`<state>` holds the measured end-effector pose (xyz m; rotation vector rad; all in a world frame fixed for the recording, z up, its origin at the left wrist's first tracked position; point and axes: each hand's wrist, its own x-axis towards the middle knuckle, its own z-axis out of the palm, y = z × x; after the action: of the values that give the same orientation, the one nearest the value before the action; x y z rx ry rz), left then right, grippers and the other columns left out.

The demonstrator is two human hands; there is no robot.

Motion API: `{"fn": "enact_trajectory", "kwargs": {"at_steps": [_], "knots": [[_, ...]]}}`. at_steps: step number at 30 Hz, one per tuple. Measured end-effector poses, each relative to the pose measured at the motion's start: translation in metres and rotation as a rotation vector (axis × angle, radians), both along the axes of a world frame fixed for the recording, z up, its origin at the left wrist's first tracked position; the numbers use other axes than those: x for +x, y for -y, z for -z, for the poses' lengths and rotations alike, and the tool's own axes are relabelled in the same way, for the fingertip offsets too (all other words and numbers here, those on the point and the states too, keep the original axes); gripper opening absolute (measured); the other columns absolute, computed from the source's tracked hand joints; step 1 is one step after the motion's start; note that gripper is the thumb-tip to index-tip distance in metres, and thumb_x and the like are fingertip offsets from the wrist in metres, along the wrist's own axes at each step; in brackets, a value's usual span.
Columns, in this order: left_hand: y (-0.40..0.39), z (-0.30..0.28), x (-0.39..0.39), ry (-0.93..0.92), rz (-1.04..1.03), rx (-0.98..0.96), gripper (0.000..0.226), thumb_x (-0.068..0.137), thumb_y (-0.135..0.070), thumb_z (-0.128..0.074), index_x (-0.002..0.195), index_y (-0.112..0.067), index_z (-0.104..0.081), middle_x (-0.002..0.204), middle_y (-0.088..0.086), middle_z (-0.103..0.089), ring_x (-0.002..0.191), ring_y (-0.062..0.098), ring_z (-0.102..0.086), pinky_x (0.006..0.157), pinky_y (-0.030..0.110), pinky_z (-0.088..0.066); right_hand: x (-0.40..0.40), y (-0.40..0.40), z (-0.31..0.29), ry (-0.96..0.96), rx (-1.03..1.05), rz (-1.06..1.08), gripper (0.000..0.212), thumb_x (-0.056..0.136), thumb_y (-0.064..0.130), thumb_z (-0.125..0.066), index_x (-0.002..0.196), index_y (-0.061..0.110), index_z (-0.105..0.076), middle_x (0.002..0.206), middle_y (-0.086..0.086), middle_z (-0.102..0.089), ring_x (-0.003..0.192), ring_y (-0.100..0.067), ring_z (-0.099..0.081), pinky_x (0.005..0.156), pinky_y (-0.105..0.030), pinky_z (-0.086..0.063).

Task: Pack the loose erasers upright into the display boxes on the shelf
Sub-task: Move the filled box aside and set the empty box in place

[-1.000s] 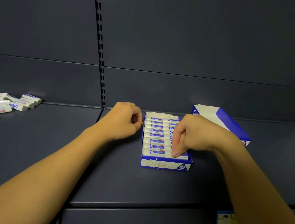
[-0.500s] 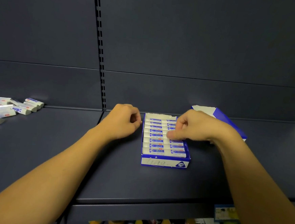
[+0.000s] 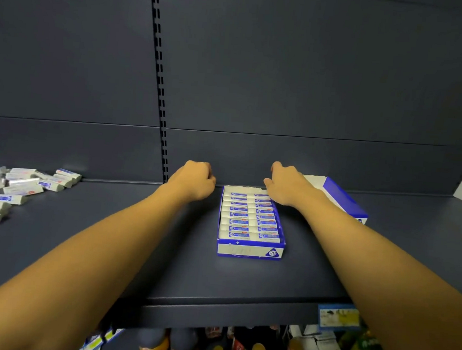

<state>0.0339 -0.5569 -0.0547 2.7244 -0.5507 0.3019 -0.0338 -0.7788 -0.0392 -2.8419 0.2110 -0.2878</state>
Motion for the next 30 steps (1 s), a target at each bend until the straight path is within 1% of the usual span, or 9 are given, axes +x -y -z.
{"fn": "enact_trajectory", "kwargs": {"at_steps": [4, 7, 10, 13, 15, 18, 23, 28, 30], "knots": [[0.008, -0.009, -0.009, 0.008, -0.027, 0.105, 0.026, 0.097, -0.024, -0.047, 0.114, -0.009, -0.060, 0.113, 0.011, -0.061, 0.093, 0.031, -0.061, 0.084, 0.044, -0.057, -0.005, 0.004, -0.005, -0.020, -0.101, 0.014, 0.039, 0.103, 0.034, -0.048, 0.130, 0.007, -0.044, 0.122, -0.015, -0.060, 0.102, -0.028, -0.061, 0.078, -0.036, -0.052], [0.011, -0.011, -0.010, -0.040, -0.049, 0.119, 0.019, 0.097, -0.024, -0.049, 0.104, -0.010, -0.059, 0.109, 0.011, -0.063, 0.090, 0.029, -0.061, 0.079, 0.040, -0.056, -0.010, 0.008, -0.008, -0.040, -0.126, 0.035, 0.031, 0.102, 0.033, -0.049, 0.119, 0.006, -0.053, 0.117, -0.014, -0.062, 0.092, -0.026, -0.059, 0.071, -0.032, -0.045], [0.015, -0.009, -0.011, -0.163, -0.012, 0.065, 0.025, 0.099, -0.027, -0.052, 0.110, -0.009, -0.065, 0.109, 0.008, -0.065, 0.091, 0.022, -0.059, 0.076, 0.033, -0.049, -0.014, 0.009, -0.010, -0.150, 0.007, 0.025, 0.027, 0.097, 0.031, -0.054, 0.089, 0.006, -0.059, 0.086, -0.010, -0.071, 0.066, -0.018, -0.063, 0.056, -0.024, -0.045], [0.021, -0.011, -0.017, -0.239, 0.012, 0.008, 0.030, 0.100, -0.028, -0.053, 0.116, -0.009, -0.069, 0.113, 0.007, -0.067, 0.093, 0.021, -0.060, 0.076, 0.029, -0.047, -0.018, 0.006, -0.012, -0.327, 0.213, -0.004, 0.027, 0.095, 0.024, -0.053, 0.094, -0.001, -0.063, 0.070, -0.014, -0.074, 0.051, -0.020, -0.064, 0.049, -0.024, -0.050], [0.024, -0.012, -0.021, -0.293, 0.009, -0.036, 0.028, 0.098, -0.025, -0.057, 0.118, -0.007, -0.068, 0.113, 0.006, -0.068, 0.089, 0.018, -0.062, 0.070, 0.025, -0.051, -0.022, 0.005, -0.011, -0.395, 0.332, -0.023, 0.024, 0.093, 0.014, -0.054, 0.100, -0.008, -0.061, 0.076, -0.021, -0.074, 0.055, -0.025, -0.068, 0.051, -0.028, -0.056], [0.028, -0.013, -0.026, -0.394, -0.024, -0.131, 0.026, 0.096, -0.016, -0.060, 0.119, -0.004, -0.064, 0.094, 0.003, -0.066, 0.072, 0.014, -0.065, 0.050, 0.019, -0.051, -0.023, 0.006, -0.008, -0.388, 0.442, -0.009, 0.017, 0.091, 0.003, -0.051, 0.099, -0.011, -0.056, 0.075, -0.023, -0.074, 0.065, -0.033, -0.073, 0.063, -0.038, -0.063], [0.030, -0.013, -0.022, -0.427, -0.114, -0.272, 0.022, 0.096, -0.012, -0.064, 0.115, -0.001, -0.062, 0.082, 0.005, -0.064, 0.061, 0.016, -0.065, 0.041, 0.020, -0.051, -0.011, 0.005, -0.002, -0.335, 0.561, 0.012, 0.019, 0.094, 0.003, -0.054, 0.111, -0.002, -0.048, 0.091, -0.020, -0.074, 0.073, -0.032, -0.076, 0.075, -0.047, -0.063], [0.027, -0.007, 0.002, -0.305, -0.168, -0.238, 0.026, 0.095, -0.018, -0.064, 0.117, -0.005, -0.069, 0.117, 0.010, -0.068, 0.097, 0.023, -0.065, 0.083, 0.031, -0.057, 0.013, 0.003, 0.008, -0.207, 0.458, 0.046, 0.023, 0.095, 0.024, -0.064, 0.106, 0.005, -0.056, 0.099, -0.011, -0.074, 0.080, -0.022, -0.075, 0.082, -0.038, -0.062], [0.026, -0.005, 0.009, -0.290, -0.184, -0.248, 0.025, 0.095, -0.016, -0.063, 0.116, -0.005, -0.070, 0.118, 0.012, -0.069, 0.101, 0.026, -0.066, 0.086, 0.033, -0.057, 0.023, 0.001, 0.013, -0.151, 0.374, 0.056, 0.025, 0.095, 0.029, -0.065, 0.103, 0.006, -0.060, 0.102, -0.008, -0.074, 0.083, -0.019, -0.073, 0.077, -0.030, -0.060]]}}
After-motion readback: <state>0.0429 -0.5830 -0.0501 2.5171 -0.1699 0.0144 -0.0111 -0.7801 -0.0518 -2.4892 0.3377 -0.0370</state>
